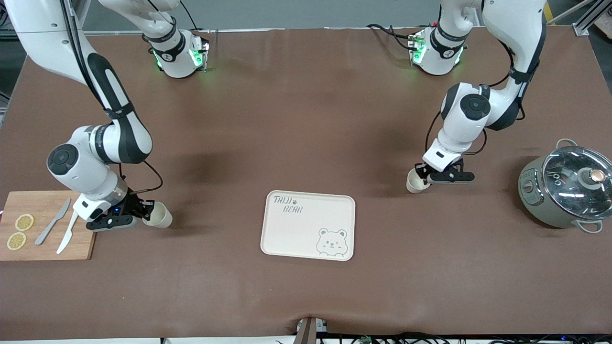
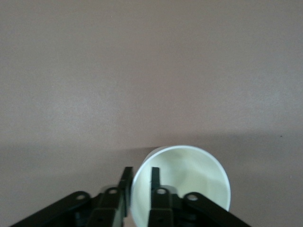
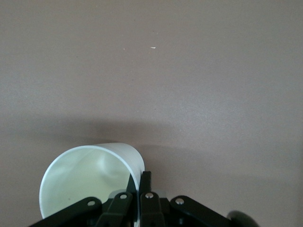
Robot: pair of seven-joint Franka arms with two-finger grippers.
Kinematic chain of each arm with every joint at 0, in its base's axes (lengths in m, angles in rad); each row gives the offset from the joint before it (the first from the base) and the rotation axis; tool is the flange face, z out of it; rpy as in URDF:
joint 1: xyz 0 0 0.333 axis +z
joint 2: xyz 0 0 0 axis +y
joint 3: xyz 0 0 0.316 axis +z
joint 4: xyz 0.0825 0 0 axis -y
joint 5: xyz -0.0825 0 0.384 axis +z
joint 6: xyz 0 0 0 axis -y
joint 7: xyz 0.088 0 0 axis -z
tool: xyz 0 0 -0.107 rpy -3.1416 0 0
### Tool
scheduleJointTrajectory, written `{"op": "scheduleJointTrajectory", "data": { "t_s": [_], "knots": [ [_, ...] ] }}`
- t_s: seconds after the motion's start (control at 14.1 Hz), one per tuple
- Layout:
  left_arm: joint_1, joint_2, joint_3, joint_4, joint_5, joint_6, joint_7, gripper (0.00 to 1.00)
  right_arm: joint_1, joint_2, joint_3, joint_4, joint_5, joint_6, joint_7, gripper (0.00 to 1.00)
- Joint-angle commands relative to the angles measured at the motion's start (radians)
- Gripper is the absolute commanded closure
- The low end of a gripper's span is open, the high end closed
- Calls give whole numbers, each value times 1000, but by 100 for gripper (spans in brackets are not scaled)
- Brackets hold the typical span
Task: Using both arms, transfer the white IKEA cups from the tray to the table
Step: 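Lower the cups onto the table with both grippers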
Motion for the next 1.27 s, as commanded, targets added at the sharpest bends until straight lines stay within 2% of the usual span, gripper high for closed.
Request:
{"op": "scheduleJointTrajectory", "data": {
  "t_s": [0.0,0.28,0.49,0.57,0.64,0.85,0.92,0.99,1.06,1.13,1.2],
  "knots": [
    [14,4,-2,10,25,13,5,0,-16,-3,18,-25,8,24,-15,100],
    [12,-19,-2,25,25,-2,-32,0,-15,14,18,-35,8,56,-15,100],
    [14,-86,1,46,33,-112,-17,0,-13,17,20,-40,8,67,-15,100],
    [15,-105,1,94,39,-169,26,0,-13,23,20,-40,8,68,-15,100],
    [19,-108,-2,175,39,-299,25,0,-13,25,20,-40,8,70,-13,100],
    [17,-48,-7,518,28,-750,23,0,-13,25,20,-38,8,67,-13,100],
    [17,-33,-7,595,23,-819,22,0,-13,25,20,-37,8,65,-12,87],
    [17,-27,-7,641,17,-850,22,0,-13,25,20,-35,8,58,-12,73],
    [19,-26,-7,660,16,-854,23,0,-13,25,20,-34,8,55,-8,63],
    [22,-26,-7,666,17,-854,34,0,-13,23,20,-32,8,55,-7,1],
    [20,-26,-5,666,26,-852,46,0,-15,23,20,-31,8,53,-13,0]
  ]
}}
